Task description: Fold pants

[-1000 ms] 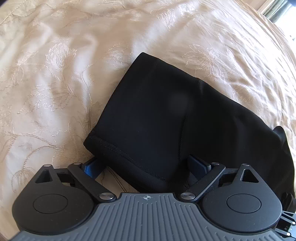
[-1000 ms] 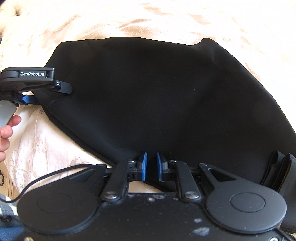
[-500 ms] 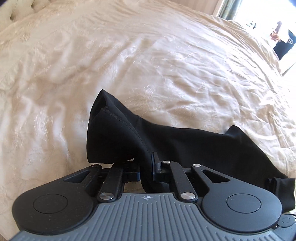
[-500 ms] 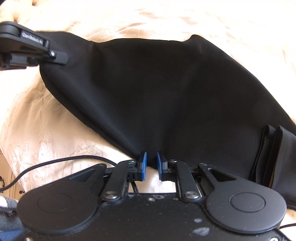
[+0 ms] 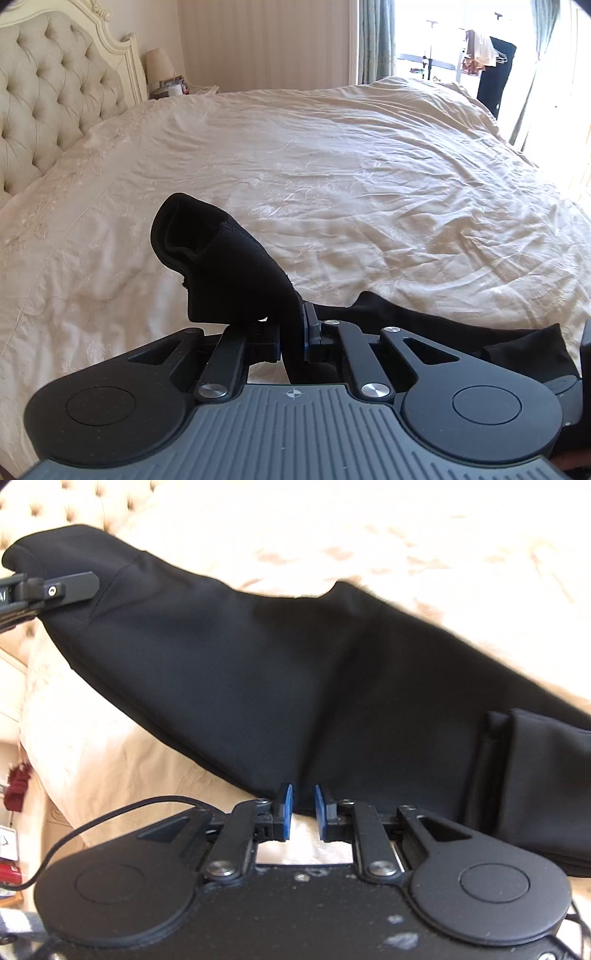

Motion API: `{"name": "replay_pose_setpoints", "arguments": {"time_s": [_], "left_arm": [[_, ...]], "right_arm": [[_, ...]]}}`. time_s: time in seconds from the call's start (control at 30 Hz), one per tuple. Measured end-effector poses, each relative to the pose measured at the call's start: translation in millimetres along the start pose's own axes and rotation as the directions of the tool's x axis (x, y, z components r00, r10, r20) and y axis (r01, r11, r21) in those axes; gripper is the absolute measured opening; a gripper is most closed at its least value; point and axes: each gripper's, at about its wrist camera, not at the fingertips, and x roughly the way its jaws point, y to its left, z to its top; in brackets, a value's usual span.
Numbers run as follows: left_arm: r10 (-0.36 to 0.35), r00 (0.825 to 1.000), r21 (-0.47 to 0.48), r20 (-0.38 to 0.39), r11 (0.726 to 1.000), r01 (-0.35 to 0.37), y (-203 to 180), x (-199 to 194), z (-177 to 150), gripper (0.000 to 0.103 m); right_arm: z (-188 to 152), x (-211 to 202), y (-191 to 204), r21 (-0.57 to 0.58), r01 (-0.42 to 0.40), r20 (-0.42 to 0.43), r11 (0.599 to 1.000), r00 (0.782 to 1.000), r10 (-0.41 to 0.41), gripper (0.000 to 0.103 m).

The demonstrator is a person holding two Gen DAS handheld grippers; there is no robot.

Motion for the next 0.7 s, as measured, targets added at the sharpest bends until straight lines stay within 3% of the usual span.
{"name": "replay_pose_setpoints", "arguments": {"time_s": [0.2,0.3,0.5,0.7], "left_arm": [[0.004,0.998,0.164,0.056,0.986,-0.013,-82.7,-13.8,8.5,0.01],[-0.033,0.997,0.231,0.065,0.973,0.017,-125.8,-13.5,5.4,0.01],[-0.12,0.993,0.314,-0.007,0.942,0.116,-213.3,17.1,-15.7,0.01],[-0.157,0.975,0.391,-0.158,0.897,0.208,-287.6,68.0,-52.2,0.01]], "right_arm": [[-9.7,-54.3,-70.7,0.063,0.034,0.057,0.997,0.998,-0.038,0.017],[-18.9,-74.3,-114.6,0.117,0.062,0.067,0.991,0.995,-0.07,0.017],[-49.3,-103.8,-176.2,0.227,0.116,0.075,0.967,0.988,-0.136,0.017],[-74.4,-117.3,-224.6,0.286,0.154,0.068,0.946,0.981,-0.181,0.017]]}}
